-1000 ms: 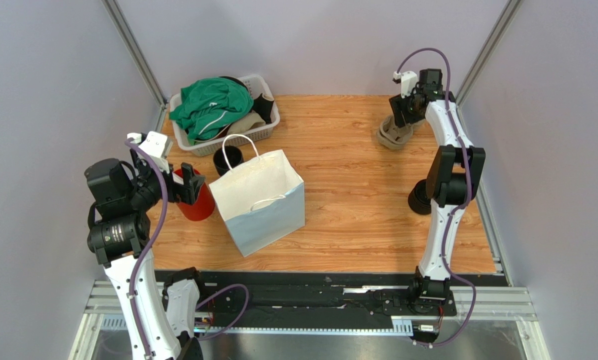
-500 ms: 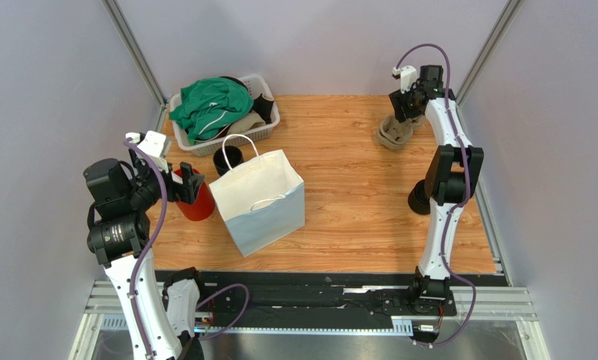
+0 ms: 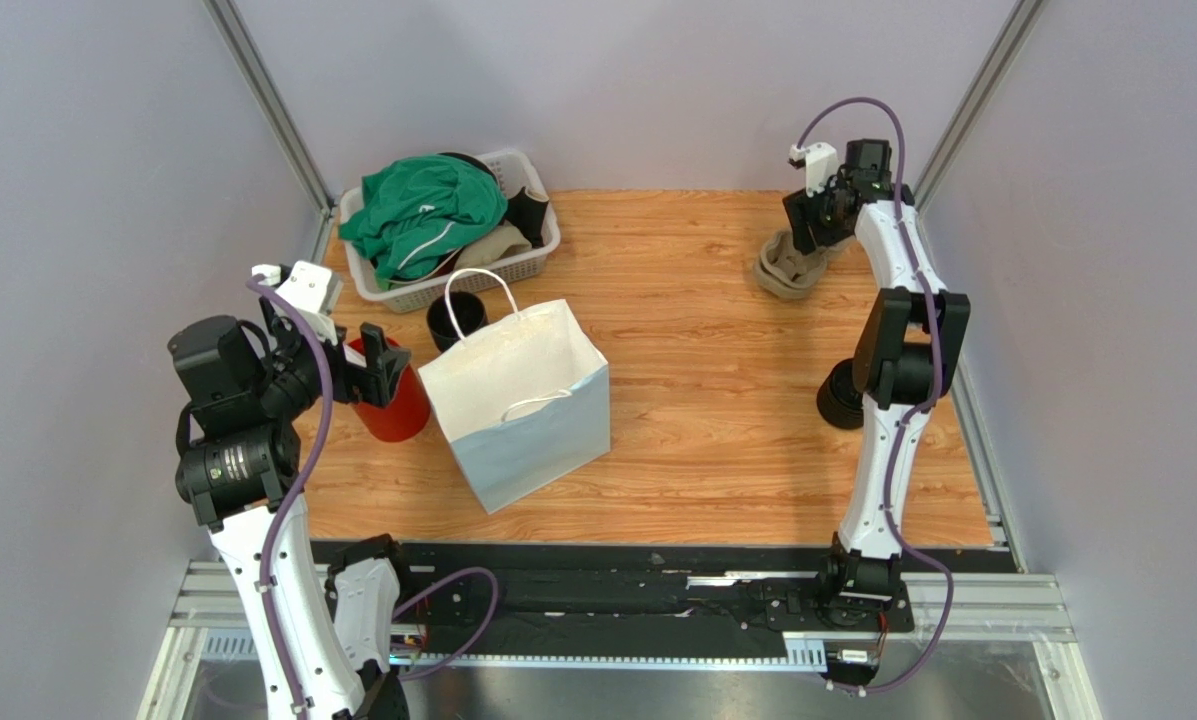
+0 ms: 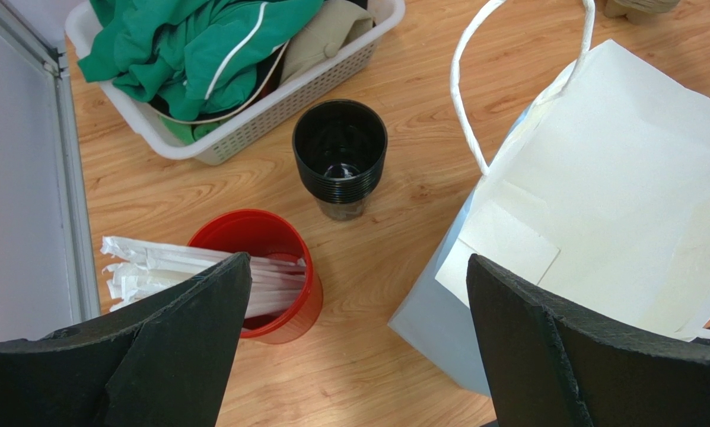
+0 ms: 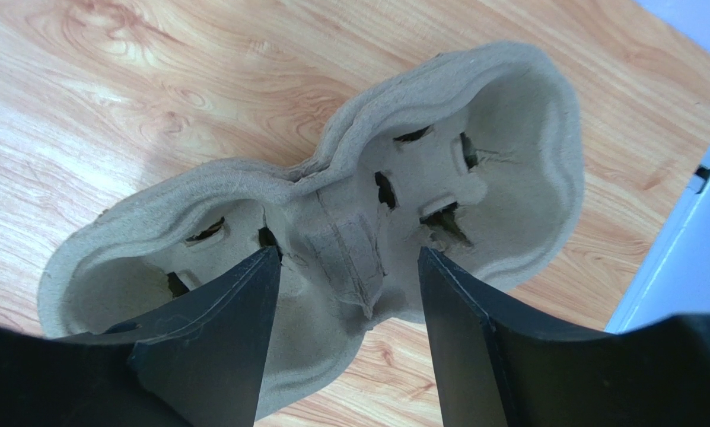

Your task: Pack the takeout coffee

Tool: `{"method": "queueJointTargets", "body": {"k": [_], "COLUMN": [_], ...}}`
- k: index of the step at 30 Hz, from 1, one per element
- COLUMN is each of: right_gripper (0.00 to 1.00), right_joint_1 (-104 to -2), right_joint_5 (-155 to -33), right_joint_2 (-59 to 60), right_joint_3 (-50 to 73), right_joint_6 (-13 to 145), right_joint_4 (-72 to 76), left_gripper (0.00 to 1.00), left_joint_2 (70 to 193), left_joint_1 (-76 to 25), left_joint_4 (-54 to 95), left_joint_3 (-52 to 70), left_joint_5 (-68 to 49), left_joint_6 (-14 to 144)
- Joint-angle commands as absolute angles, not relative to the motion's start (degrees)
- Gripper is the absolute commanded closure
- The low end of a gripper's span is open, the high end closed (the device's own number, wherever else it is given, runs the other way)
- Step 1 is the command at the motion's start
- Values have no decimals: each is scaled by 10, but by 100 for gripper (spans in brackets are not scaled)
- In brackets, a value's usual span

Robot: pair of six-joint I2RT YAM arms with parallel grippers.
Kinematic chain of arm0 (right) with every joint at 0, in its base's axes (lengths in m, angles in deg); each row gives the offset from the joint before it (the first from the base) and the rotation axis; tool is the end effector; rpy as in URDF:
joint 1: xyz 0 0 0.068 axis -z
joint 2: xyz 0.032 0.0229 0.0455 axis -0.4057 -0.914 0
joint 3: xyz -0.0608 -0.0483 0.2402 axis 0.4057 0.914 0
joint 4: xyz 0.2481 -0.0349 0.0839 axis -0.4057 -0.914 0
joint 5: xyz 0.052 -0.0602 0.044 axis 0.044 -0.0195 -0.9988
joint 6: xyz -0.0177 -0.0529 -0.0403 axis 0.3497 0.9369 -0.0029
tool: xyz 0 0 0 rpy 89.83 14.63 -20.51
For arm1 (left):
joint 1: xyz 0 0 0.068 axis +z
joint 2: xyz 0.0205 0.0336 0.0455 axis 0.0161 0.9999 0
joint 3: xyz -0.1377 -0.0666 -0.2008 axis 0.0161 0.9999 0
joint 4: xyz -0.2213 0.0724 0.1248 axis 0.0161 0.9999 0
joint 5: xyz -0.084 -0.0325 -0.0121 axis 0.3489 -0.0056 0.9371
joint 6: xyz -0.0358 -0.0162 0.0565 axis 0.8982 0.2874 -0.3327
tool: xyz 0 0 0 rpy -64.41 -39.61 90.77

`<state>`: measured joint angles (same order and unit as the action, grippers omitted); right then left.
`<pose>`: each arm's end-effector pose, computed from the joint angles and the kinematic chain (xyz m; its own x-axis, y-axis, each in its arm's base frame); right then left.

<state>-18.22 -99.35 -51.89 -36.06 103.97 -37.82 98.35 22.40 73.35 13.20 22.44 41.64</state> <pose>0.5209 -0.0398 0.2055 -0.6374 -0.4461 -0.6283 -0.4377 0.8807 -0.1812 0.1473 0.0196 0.3889 -0.3338 0.0431 -0.9417 0.3388 0.9377 -0.0772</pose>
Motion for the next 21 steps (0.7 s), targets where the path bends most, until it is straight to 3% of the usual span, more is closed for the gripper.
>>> {"method": "queueJointTargets", "body": {"k": [1,10,21], "right_gripper": [37,40,68], "right_joint_1": [-178,-176,-176], "right_joint_5": [-1012,-1045,-1055], "right_joint_2": [-528,-539,-511], "right_joint_3": [-355,-360,-337], "right_joint_6": [1056,1057,1053], "right_joint_4": [-378,-373,-356], "left_gripper": [1,1,1], "left_joint_2": [982,980,978], "left_joint_1": [233,239,244], "left_joint_4": [716,713,709], "left_joint_3": [133,136,142], "left_joint_5": [234,236,242], "left_joint_6": [426,429,430]}}
